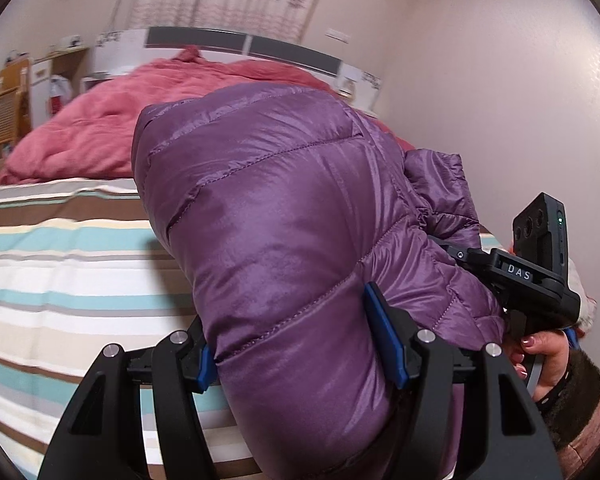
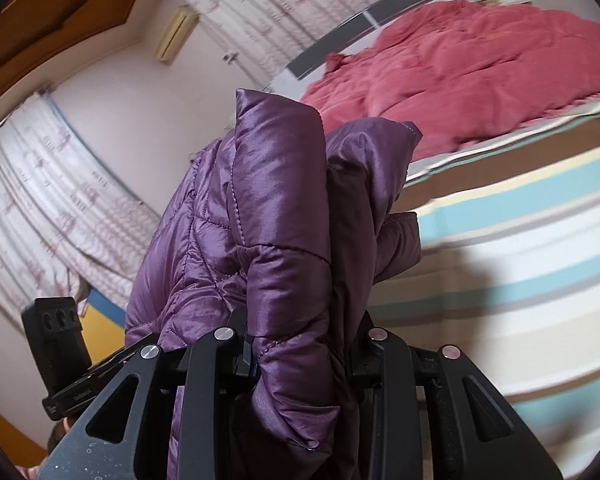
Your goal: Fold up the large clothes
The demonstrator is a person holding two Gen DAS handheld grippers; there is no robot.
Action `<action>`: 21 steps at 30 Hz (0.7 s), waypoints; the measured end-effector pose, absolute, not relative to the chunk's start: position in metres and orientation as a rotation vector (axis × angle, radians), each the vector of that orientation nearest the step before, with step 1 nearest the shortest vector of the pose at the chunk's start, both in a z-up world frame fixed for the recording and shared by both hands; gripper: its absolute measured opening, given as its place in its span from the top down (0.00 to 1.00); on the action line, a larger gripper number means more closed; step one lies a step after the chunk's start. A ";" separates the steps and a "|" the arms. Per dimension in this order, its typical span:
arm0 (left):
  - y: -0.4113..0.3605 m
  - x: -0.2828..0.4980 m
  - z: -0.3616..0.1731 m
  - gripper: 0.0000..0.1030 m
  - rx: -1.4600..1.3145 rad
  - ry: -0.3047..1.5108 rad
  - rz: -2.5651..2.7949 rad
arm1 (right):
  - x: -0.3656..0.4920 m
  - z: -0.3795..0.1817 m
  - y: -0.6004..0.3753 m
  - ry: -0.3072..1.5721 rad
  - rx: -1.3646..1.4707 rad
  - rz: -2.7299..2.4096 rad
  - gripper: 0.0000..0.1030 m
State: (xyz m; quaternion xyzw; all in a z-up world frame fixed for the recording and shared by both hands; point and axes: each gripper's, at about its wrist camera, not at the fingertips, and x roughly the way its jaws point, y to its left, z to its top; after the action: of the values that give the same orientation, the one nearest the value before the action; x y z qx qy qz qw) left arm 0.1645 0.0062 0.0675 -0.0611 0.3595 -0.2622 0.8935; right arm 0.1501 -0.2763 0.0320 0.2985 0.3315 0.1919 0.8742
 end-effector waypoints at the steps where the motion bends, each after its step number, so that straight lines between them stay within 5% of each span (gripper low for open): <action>1: 0.017 0.166 0.066 0.39 -0.132 0.746 -0.525 | 0.153 0.032 -0.268 0.698 0.623 0.412 0.72; 16: 0.119 0.204 -0.002 0.38 -0.224 0.824 -0.312 | 0.212 -0.012 -0.165 0.828 0.515 0.448 0.72; 21: 0.124 0.208 -0.026 0.26 -0.237 0.823 -0.290 | 0.208 -0.024 -0.161 0.848 0.456 0.385 0.63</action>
State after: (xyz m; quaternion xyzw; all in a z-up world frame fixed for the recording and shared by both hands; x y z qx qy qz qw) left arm 0.2080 0.1235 -0.0262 -0.1147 0.3975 -0.1403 0.8995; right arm 0.2079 -0.1609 -0.0239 0.2177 0.4052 0.1841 0.8686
